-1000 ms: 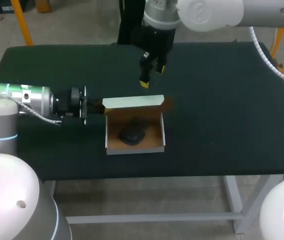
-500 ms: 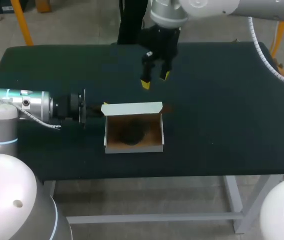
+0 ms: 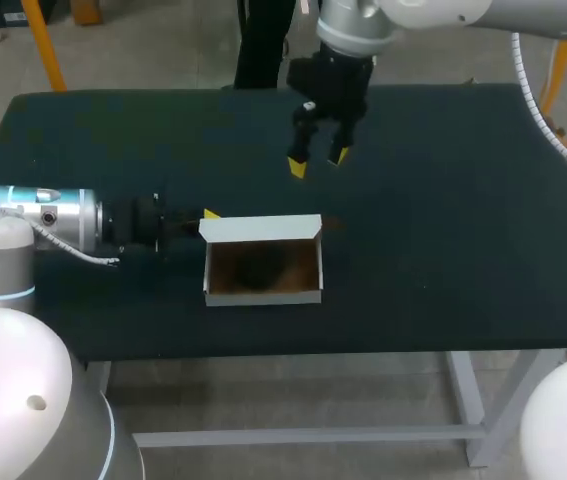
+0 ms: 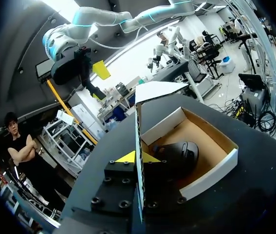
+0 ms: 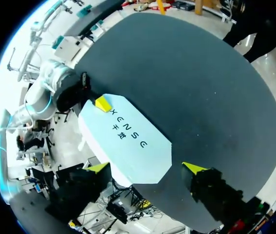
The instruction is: Assemble the packaging by folding the flat box into shape, placing the metal phone stand inside, and closing the box properly
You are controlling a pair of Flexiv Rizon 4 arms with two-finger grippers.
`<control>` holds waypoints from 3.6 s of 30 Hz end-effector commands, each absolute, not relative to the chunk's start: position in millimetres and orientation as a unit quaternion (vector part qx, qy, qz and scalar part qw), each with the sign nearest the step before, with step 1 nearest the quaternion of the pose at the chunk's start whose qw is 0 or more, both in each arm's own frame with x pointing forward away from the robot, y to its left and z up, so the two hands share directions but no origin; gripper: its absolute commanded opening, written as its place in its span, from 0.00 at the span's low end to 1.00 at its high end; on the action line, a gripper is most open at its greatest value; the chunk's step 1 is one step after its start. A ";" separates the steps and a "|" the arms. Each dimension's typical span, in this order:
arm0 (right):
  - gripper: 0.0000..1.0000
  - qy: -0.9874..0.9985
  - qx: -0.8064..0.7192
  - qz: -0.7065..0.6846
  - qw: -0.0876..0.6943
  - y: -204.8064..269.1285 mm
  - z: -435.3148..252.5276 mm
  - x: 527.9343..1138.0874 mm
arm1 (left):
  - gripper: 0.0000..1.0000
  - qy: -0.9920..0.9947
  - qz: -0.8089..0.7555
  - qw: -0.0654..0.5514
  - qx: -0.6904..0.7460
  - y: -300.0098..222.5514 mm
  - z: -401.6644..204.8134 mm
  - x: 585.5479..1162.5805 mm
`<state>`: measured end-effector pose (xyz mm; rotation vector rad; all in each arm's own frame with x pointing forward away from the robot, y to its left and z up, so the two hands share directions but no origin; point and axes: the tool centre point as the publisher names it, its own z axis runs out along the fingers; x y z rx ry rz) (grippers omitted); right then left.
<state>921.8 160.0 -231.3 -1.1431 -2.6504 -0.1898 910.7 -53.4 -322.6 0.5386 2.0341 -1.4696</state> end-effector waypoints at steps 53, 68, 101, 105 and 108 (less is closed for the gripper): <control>1.00 -0.760 -0.612 -0.043 0.216 137.4 -261.5 884.6 | 0.00 0.731 -0.467 0.422 0.265 -51.5 -333.1 885.0; 1.00 -0.731 -0.637 -0.014 0.245 144.1 -274.0 874.6 | 0.00 0.706 -0.488 0.419 0.298 -52.3 -340.9 892.6; 0.43 -0.712 -0.635 0.026 0.299 154.1 -328.0 845.7 | 0.00 0.697 -0.483 0.420 0.324 -54.1 -346.0 889.5; 0.43 -0.715 -0.632 0.024 0.297 153.9 -331.4 845.1 | 0.00 0.696 -0.484 0.418 0.326 -54.7 -346.0 889.1; 0.44 -0.717 -0.630 0.023 0.297 153.6 -333.0 845.3 | 0.00 0.696 -0.485 0.417 0.328 -54.7 -346.5 888.6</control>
